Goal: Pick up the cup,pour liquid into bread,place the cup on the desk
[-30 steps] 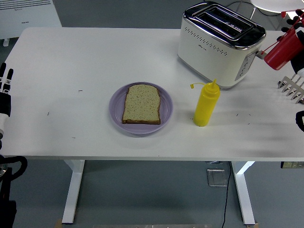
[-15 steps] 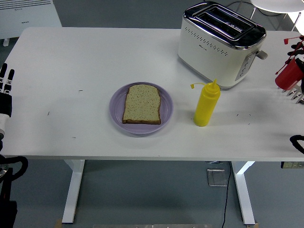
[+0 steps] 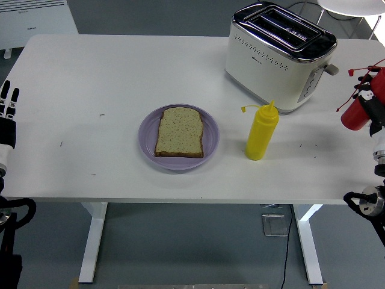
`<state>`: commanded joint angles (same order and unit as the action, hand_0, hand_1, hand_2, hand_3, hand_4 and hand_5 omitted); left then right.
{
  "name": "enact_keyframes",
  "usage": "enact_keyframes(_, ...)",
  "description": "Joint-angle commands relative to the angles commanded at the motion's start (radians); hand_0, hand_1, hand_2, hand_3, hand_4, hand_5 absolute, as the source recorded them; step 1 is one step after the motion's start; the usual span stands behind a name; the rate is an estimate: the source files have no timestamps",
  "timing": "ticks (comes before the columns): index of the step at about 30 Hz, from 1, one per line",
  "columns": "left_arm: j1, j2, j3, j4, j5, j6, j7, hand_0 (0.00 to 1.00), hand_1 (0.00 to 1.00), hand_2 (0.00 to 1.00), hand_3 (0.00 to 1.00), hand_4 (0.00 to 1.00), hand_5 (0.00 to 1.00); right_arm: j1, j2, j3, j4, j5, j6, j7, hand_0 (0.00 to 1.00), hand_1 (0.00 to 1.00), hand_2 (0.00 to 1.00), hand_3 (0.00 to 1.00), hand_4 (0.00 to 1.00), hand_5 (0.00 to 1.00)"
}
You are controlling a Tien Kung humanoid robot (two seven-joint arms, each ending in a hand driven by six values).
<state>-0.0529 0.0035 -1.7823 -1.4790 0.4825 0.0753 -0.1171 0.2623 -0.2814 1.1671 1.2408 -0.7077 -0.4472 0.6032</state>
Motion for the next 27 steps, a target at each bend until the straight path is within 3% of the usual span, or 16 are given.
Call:
enact_keyframes(5,0.0,0.0,0.002,0.0,0.0,0.0,0.0,0.81,0.745,0.741,0.73,0.482,0.998,-0.001,0.014,-0.021,-0.035,-0.023,-0.047,0.042,0.274,0.315,0.403,0.5,0.387,0.112)
enact_keyframes(11,0.002,0.0,0.003,0.0,-0.001,0.0,-0.001,0.81,0.745,0.74,0.729,0.483,0.998,0.001,0.012,-0.041,-0.1,-0.036,-0.101,0.042,0.29,0.315,0.402,0.498,0.386,0.119)
enact_keyframes(27,0.008,-0.001,0.005,0.001,0.0,0.0,-0.001,0.809,0.745,0.738,0.728,0.484,0.998,0.026,0.041,-0.07,-0.234,0.006,-0.121,0.042,0.32,0.338,0.406,0.5,0.371,0.14)
